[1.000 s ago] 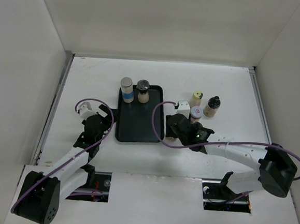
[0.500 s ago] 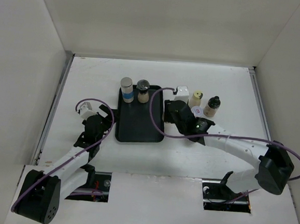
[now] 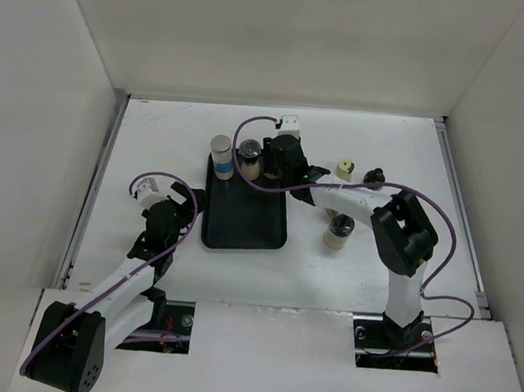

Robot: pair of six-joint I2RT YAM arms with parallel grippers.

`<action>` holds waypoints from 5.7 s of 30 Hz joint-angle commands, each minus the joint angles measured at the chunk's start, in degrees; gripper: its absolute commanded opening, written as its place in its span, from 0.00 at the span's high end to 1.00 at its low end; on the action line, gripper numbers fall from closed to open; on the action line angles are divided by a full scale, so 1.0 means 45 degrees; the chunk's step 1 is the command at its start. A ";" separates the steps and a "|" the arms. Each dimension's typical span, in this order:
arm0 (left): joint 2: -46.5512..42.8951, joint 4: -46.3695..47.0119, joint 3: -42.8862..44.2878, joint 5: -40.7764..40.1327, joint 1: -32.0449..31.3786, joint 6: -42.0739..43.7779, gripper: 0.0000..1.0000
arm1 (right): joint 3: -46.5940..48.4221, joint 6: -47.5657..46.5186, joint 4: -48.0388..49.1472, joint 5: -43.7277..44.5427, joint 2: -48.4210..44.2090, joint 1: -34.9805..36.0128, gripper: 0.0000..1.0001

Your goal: Organize the condiment bottles

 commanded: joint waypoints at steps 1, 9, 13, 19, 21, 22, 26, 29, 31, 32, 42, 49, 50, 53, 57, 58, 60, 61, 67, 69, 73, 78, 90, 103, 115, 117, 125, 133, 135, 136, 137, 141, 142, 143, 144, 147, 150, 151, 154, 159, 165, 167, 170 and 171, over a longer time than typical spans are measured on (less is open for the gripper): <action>-0.0022 0.0613 -0.0073 -0.0046 0.0054 0.0113 0.00 | 0.0907 -0.0238 0.1286 -0.0254 0.0293 -0.0182 0.55; 0.0232 0.0633 -0.0015 0.0110 0.0035 0.0093 0.00 | 0.1180 -0.0238 0.1326 -0.0372 0.1016 -0.0221 0.52; 0.0174 0.0633 0.0005 0.0071 0.0054 0.0093 0.00 | 0.1239 -0.0121 0.1248 -0.0372 0.1270 -0.0241 0.33; -0.0138 0.0594 -0.0093 0.0071 0.0093 0.0113 0.00 | 0.1103 -0.0062 0.1132 -0.0274 0.0590 -0.0202 0.24; -0.0158 0.0535 -0.0093 0.0110 0.0113 0.0113 0.00 | 0.0811 -0.0121 0.1053 -0.0099 -0.0093 -0.0202 0.23; -0.0196 0.0516 -0.0093 0.0110 0.0113 0.0113 0.00 | 0.0539 -0.0121 0.0995 0.0018 -0.0522 -0.0202 0.23; -0.0139 0.0555 -0.0073 0.0071 0.0054 0.0113 0.00 | -0.0886 -0.0082 0.0760 0.0467 -0.2436 -0.0026 0.23; -0.0177 0.0535 -0.0054 0.0150 0.0035 0.0093 0.00 | -0.2797 0.0112 0.0682 0.0974 -0.4542 0.0149 0.35; -0.0216 0.0555 -0.0054 0.0052 -0.0043 0.0113 0.00 | -0.4359 0.0386 0.0526 0.1326 -0.6337 0.0402 0.55; -0.0178 0.0516 -0.0054 0.0052 -0.0043 0.0113 0.00 | -0.5101 0.0522 0.0255 0.1521 -0.7333 0.0578 0.62; 0.0271 0.0652 0.0102 0.0091 -0.0277 0.0015 0.00 | -0.8428 0.4407 -0.6930 0.4394 -1.3669 0.2376 0.13; 0.0098 0.0691 0.0064 0.0071 -0.0415 0.0054 0.00 | -0.8800 0.5230 -0.7796 0.3809 -1.2677 0.2201 0.03; -0.0059 0.0691 0.0025 0.0013 -0.0356 0.0074 0.00 | -0.8839 0.5173 -0.7582 0.3615 -1.2462 0.2123 0.03; -0.0177 0.0653 0.0005 0.0032 -0.0336 0.0093 0.00 | -0.8975 0.4764 -0.6588 0.3067 -1.1895 0.1695 0.03; -0.0236 0.0555 0.0005 0.0013 -0.0317 0.0093 0.00 | -0.9209 0.4352 -0.5473 0.2404 -1.1601 0.1011 0.06; -0.0178 0.0593 0.0005 -0.0007 -0.0317 0.0093 0.00 | -0.9229 0.4294 -0.5277 0.2208 -1.1504 0.0855 0.08; 0.0017 0.0574 0.0044 0.0090 -0.0317 0.0054 0.00 | -0.9288 0.4177 -0.4984 0.1934 -1.1231 0.0523 0.09; 0.0037 0.0536 0.0063 0.0129 -0.0297 0.0054 0.00 | -0.9327 0.4060 -0.4789 0.1894 -1.1075 0.0405 0.09; 0.0193 0.0653 0.0044 0.0149 -0.0278 0.0035 0.00 | -0.9405 0.3767 -0.4046 0.1640 -1.0255 0.0189 0.20; 0.0136 0.0633 0.0064 0.0188 -0.0258 0.0035 0.00 | -0.9347 0.3707 -0.4084 0.1737 -1.0000 0.0072 0.21; 0.0115 0.0653 0.0024 0.0110 -0.0258 0.0054 0.00 | -0.9250 0.3688 -0.4221 0.1796 -1.0232 0.0110 0.38; -0.0489 0.0555 -0.0014 -0.0064 -0.0025 0.0035 0.00 | -0.8296 0.3377 -0.4260 0.2089 -1.1287 0.0851 0.45; -0.0275 -0.0090 -0.0190 0.0169 0.0855 -0.0590 0.00 | -0.2283 0.0897 -0.0042 0.0176 -0.4225 0.2590 0.47; 0.0233 0.0359 -0.0073 0.0227 0.0640 -0.0493 0.00 | 0.2956 0.0249 -0.0080 -0.0977 0.1288 0.2884 0.44; 0.0331 0.0438 -0.0053 0.0266 0.0601 -0.0454 0.00 | 0.3136 0.1031 -0.0022 -0.1408 0.1314 0.2943 0.08; 0.0214 0.0438 -0.0073 0.0169 0.0582 -0.0434 0.00 | 0.2512 0.0993 0.0173 -0.1348 0.0416 0.2943 0.05; 0.0349 0.0496 -0.0034 0.0091 0.0465 -0.0434 0.00 | -0.2776 0.0757 0.0995 -0.0784 -0.5109 0.2417 0.46; 0.0467 0.0496 0.0024 0.0130 0.0347 -0.0434 0.00 | -0.7901 0.1168 -0.1584 0.1894 -0.9843 0.0326 0.45; 0.0506 0.0496 0.0024 0.0208 0.0328 -0.0434 0.00 | -0.8601 0.1305 -0.1701 0.1952 -1.0232 -0.0160 0.24; 0.0468 0.0496 0.0024 0.0131 0.0328 -0.0434 0.00 | -0.8759 0.1324 -0.1759 0.2049 -1.0272 -0.0317 0.15; 0.0467 0.0516 0.0063 0.0072 0.0328 -0.0434 0.00 | -0.8857 0.1324 -0.1779 0.2128 -1.0234 -0.0454 0.10; 0.0565 0.0555 0.0044 0.0246 0.0269 -0.0434 0.00 | -0.8878 0.1227 -0.1468 0.2284 -0.9377 -0.1021 0.05; 0.0487 0.0555 0.0005 0.0228 0.0289 -0.0415 0.00 | -0.8859 0.1246 -0.1332 0.2304 -0.9142 -0.1177 0.04; 0.0409 0.0555 0.0005 0.0169 0.0308 -0.0414 0.00 | -0.8820 0.1324 -0.1214 0.2227 -0.8946 -0.1294 0.04; 0.0389 0.0555 -0.0014 0.0130 0.0328 -0.0414 0.00 | -0.8781 0.1363 -0.1078 0.2187 -0.8751 -0.1353 0.04; 0.0448 0.0535 0.0005 0.0247 0.0308 -0.0414 0.00 | -0.8605 0.1286 -0.0531 0.2032 -0.8107 -0.1724 0.04; 0.0409 0.0555 0.0005 0.0169 0.0308 -0.0395 0.00 | -0.8410 0.1382 -0.0218 0.1622 -0.7520 -0.2193 0.06; 0.0525 0.0574 0.0024 0.0130 0.0289 -0.0395 0.00 | -0.8390 0.1402 -0.0120 0.1447 -0.7422 -0.2271 0.06; 0.0740 0.0594 0.0064 0.0305 0.0269 -0.0395 0.00 | -0.8409 0.1306 0.0640 0.1055 -0.7129 -0.2486 0.10; 0.0896 0.0769 0.0083 0.0266 0.0230 -0.0395 0.00 | -0.8390 0.1130 0.1423 0.0801 -0.6777 -0.2585 0.12; 0.0916 0.0808 0.0083 0.0247 0.0269 -0.0395 0.00 | -0.8214 0.1012 0.1560 0.0741 -0.6483 -0.2604 0.34; 0.0975 0.0809 0.0083 0.0383 0.0250 -0.0395 0.00 | -0.8272 0.0915 0.1677 0.0897 -0.6580 -0.2546 0.40; 0.0897 0.0809 0.0063 0.0306 0.0230 -0.0395 0.00 | -0.8331 0.0759 0.1697 0.1249 -0.7087 -0.2449 0.48; 0.0974 0.0828 0.0102 0.0267 0.0211 -0.0395 0.00 | -0.8312 0.0681 0.1697 0.1327 -0.7379 -0.2274 0.49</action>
